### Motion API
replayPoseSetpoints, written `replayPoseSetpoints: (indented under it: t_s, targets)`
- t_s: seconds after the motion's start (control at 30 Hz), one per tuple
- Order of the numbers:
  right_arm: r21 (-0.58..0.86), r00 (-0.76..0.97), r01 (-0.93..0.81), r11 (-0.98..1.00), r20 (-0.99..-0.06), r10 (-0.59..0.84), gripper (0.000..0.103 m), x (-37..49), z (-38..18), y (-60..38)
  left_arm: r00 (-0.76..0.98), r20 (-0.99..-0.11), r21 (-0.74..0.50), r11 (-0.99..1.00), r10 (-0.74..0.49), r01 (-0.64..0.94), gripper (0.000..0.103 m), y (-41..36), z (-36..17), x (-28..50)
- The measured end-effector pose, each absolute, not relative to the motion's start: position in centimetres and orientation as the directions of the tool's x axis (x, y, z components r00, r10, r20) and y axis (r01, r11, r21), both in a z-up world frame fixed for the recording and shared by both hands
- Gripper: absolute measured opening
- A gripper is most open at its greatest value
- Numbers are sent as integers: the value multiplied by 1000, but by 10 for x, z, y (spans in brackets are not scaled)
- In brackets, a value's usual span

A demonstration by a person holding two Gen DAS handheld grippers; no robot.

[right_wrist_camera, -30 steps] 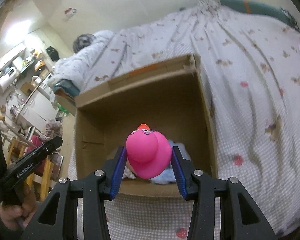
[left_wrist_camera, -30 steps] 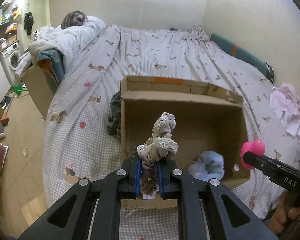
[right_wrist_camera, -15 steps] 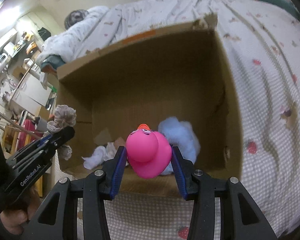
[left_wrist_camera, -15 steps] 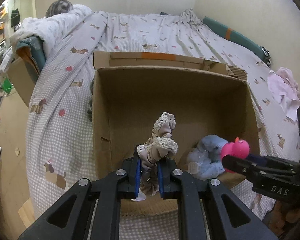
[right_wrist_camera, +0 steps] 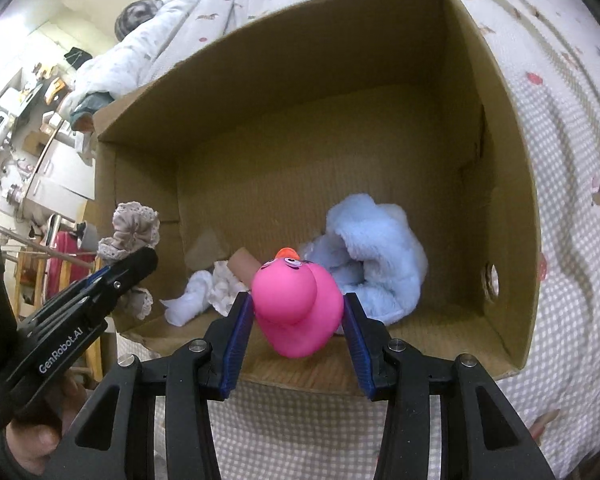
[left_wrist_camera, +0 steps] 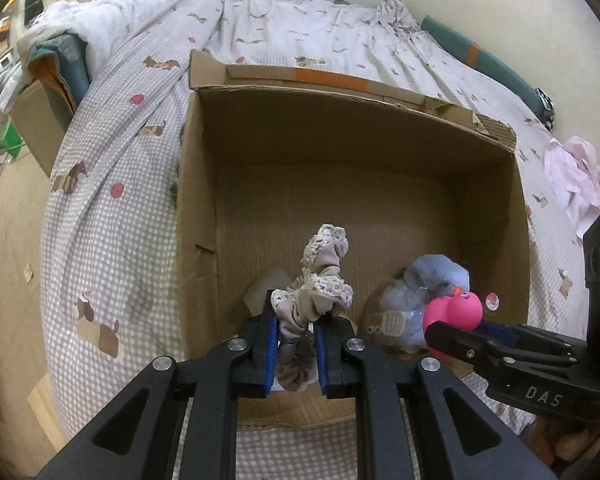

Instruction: Organize soft objects

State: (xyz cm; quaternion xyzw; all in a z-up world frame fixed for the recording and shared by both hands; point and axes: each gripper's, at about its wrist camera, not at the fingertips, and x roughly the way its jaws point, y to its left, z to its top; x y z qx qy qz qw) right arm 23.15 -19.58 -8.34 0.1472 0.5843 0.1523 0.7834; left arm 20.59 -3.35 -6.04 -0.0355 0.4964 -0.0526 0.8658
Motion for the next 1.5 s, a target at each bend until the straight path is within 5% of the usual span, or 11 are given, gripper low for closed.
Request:
replayPoseSetpoints:
  t_s: [0.3,0.37,0.43,0.73,0.97,1.13,1.5]
  targets:
    - [403,266,-42,914,-878,399,48,229,-86,-203,484,-869,-81,995,-101,63,22,-39,-65,206]
    - [400,267,-40,916,-879,395,48,229,-86,-203,479,-871,-87,994,-108,66,45,-39,-64,206]
    - [398,269,-39,917,-879,393,48,230,-86,-202,490,-865,-89,994,-107,59,55,-38,-62,204]
    - [426,281,-40,904,-863,420,48,231,-84,-201,532,-843,-67,997,-71,28,55,-32,-49,202]
    - [492,351,-80,867,-800,486,48,229,-66,-200,614,-787,-74,997,-58,0,83,-26,-28,195]
    - [522,394,-67,850,-770,503,75,226,-58,-208,626,-779,-60,998,-45,-2,92,-26,-23,193]
    - [455,507,-92,886,-744,435,85,212,-26,-212,642,-766,-50,998,-9,-46,92,-12,-8,173]
